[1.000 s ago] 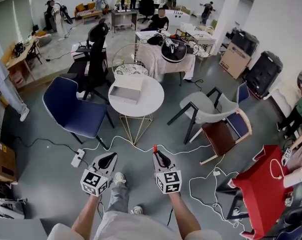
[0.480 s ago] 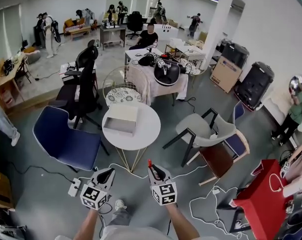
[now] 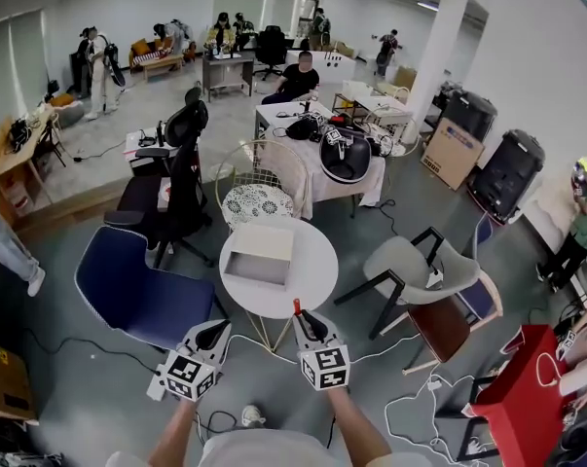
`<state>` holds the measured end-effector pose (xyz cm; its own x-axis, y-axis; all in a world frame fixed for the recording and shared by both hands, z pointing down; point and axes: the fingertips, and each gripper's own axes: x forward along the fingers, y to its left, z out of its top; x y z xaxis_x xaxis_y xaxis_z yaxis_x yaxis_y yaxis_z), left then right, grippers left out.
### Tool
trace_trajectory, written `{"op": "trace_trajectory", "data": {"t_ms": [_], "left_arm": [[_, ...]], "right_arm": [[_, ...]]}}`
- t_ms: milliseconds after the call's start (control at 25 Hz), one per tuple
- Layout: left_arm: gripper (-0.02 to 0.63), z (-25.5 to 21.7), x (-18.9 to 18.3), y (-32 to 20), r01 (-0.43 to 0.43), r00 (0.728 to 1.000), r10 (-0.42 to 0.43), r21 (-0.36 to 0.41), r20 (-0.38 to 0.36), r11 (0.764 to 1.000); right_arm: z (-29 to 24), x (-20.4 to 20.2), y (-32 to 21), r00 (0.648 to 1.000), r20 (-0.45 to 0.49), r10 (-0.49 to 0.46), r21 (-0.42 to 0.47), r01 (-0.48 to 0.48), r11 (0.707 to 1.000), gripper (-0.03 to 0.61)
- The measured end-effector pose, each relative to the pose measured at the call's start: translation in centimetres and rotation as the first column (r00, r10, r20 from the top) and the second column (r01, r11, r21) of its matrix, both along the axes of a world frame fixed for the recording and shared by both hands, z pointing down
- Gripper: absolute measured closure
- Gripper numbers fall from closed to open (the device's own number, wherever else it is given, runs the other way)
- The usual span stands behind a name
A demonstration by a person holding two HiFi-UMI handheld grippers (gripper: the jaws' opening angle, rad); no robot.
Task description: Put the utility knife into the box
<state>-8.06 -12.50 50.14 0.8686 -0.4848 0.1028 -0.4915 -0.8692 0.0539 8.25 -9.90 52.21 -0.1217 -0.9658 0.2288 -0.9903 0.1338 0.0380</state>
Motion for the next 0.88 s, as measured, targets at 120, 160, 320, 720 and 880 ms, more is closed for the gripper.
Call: {"op": "trace_trajectory", "data": {"t_ms": [120, 160, 320, 720, 880], "left_arm": [[0.602, 0.3, -0.7, -1.8, 0.0, 1.0, 0.0, -0.012, -0.003, 1.0], [0.603, 0.5, -0.8, -2.3, -0.002, 1.0, 0.002, -0.018, -0.005, 1.0], [0.603, 1.3, -1.0, -3.8, -0.011, 1.0, 0.011, -0.029, -0.006, 1.0], [0.603, 3.0, 0.4, -8.2, -0.005, 1.0, 0.006, -0.055, 0.014, 0.998], [0.602, 3.0, 1.5, -11.6, 0.005, 1.0, -0.004, -0.057, 0.026, 0.998]], "right_arm": [[0.1, -0.7, -1.6, 1.0, 0.0, 0.004, -0.006, -0.004, 1.0, 0.499], [0.4, -0.8, -1.9, 1.0, -0.002, 0.005, -0.012, -0.005, 1.0, 0.499], [1.7, -0.9, -3.4, 1.0, -0.002, 0.015, -0.04, -0.015, 0.999, 0.499], [2.9, 0.9, -9.0, 1.0, 0.003, 0.002, -0.055, -0.001, 0.998, 0.499], [3.6, 1.7, -12.3, 1.0, 0.024, -0.008, -0.062, 0.01, 0.998, 0.499]]}}
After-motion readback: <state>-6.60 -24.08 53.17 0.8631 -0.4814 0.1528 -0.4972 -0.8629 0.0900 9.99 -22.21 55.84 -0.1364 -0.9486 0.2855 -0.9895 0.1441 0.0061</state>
